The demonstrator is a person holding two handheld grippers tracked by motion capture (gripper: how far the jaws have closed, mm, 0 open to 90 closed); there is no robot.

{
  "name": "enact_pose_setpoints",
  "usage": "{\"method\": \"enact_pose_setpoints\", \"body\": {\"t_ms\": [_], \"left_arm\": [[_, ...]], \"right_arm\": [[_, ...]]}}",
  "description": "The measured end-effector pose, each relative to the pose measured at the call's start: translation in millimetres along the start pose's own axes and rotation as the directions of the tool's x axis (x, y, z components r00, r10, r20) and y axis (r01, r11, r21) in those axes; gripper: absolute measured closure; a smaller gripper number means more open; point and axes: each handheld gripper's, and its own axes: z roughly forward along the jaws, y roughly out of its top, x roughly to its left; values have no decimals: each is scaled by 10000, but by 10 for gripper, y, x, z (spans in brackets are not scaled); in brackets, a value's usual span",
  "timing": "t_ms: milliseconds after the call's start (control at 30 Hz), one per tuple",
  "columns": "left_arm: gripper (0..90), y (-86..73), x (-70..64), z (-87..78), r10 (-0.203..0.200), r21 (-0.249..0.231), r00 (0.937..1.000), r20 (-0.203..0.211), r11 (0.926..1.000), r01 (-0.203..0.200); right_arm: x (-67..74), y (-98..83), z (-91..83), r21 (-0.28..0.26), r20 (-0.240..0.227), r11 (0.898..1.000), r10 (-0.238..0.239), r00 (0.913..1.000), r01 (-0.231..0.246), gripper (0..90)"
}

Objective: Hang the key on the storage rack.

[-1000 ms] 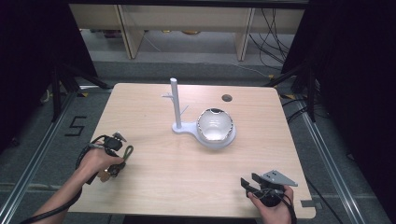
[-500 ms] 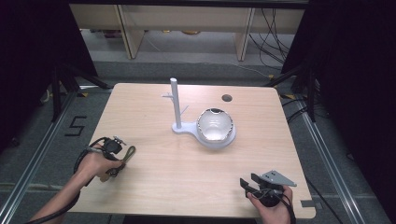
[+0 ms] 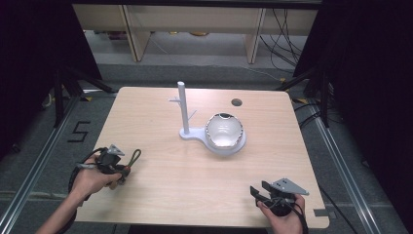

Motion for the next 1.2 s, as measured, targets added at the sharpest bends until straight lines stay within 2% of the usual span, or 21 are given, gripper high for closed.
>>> {"method": "enact_pose_setpoints", "body": {"t_ms": [67, 133, 200, 233, 267, 300, 433, 467, 533, 567, 667, 733, 767, 833, 933, 967, 1000, 1033, 1067, 1100, 1200], "left_arm": [[682, -52, -3, -27, -182, -507, 9998, 22, 9985, 183], [683, -75, 8, -45, -88, -554, 9999, 97, 9984, 94], [683, -122, -14, -51, -426, -1292, 9991, 64, 9907, 431], [683, -130, -8, -68, -353, -1381, 9994, 44, 9898, 355], [684, -130, -8, -68, -353, -1381, 9994, 44, 9898, 355], [684, -144, -14, -98, -408, -1675, 9992, 9, 9850, 404], [684, -171, -17, -134, -394, -2128, 9992, -6, 9763, 383], [684, -183, -23, -138, -469, -2492, 9989, -55, 9675, 441], [684, -188, -28, -141, -527, -2659, 9986, -109, 9628, 479], [684, -200, -37, -144, -698, -3090, 9973, -231, 9492, 593], [684, -204, -29, -166, -568, -3211, 9980, -269, 9460, 452], [683, -201, -63, -165, -784, -3822, 9968, -145, 9217, 669], [684, -194, -89, -157, -1006, -3978, 9949, -59, 9131, 899], [683, -190, -106, -160, -1047, -4244, 9944, -109, 9010, 902], [684, -182, -113, -165, -1059, -4398, 9943, -120, 8936, 899], [684, -168, -126, -172, -1147, -4555, 9933, -137, 8850, 959], [684, -168, -126, -172, -1147, -4555, 9933, -137, 8850, 959], [684, -150, -133, -183, -1137, -4714, 9935, -111, 8768, 951], [684, -150, -133, -183, -1137, -4714, 9935, -111, 8768, 951], [684, -130, -145, -189, -1200, -4956, 9927, -83, 8628, 1002], [684, -105, -161, -205, -1265, -5075, 9919, -77, 8552, 1051]], "right_arm": [[19, -3, 2, 46, 45, 9997, 223, 9997, -223, 489], [16, -9, 19, -105, -36, 9998, 152, 9999, -153, 488], [10, -3, 11, -9, -38, 10000, -6, 10000, 6, 488], [36, -7, 1, 105, 20, 9994, 324, 9995, -324, 487], [36, -7, 1, 105, 20, 9994, 324, 9995, -324, 487], [14, -3, 11, 11, -11, 10000, 35, 10000, -35, 486], [10, -4, 10, 73, 45, 9999, -98, 9999, 98, 483], [10, -4, 10, 72, 51, 9999, -100, 9999, 100, 482], [9, -8, 20, -38, 15, 10000, -78, 10000, 78, 482], [7, -5, 8, 73, 54, 9999, -124, 9999, 124, 482], [5, -5, 5, 49, 65, 9999, -131, 9999, 131, 482], [5, -5, 5, 39, 67, 9999, -130, 9999, 130, 481], [6, -6, 5, 50, 65, 9999, -135, 9999, 134, 481], [8, -11, 16, -54, 37, 9999, -111, 9999, 112, 481], [5, -15, 29, -137, -103, 9998, -118, 9999, 117, 481], [9, -9, 6, 47, 51, 9999, -158, 9999, 157, 481], [12, -12, 16, -58, 8, 9999, -112, 9999, 112, 481], [10, -12, 16, -77, 44, 9999, -116, 9999, 116, 481], [10, -12, 16, -77, 44, 9999, -116, 9999, 116, 481], [7, -14, 16, -100, 66, 9998, -143, 9999, 144, 480], [7, -18, 25, -108, -7, 9998, -148, 9999, 148, 478]]}}
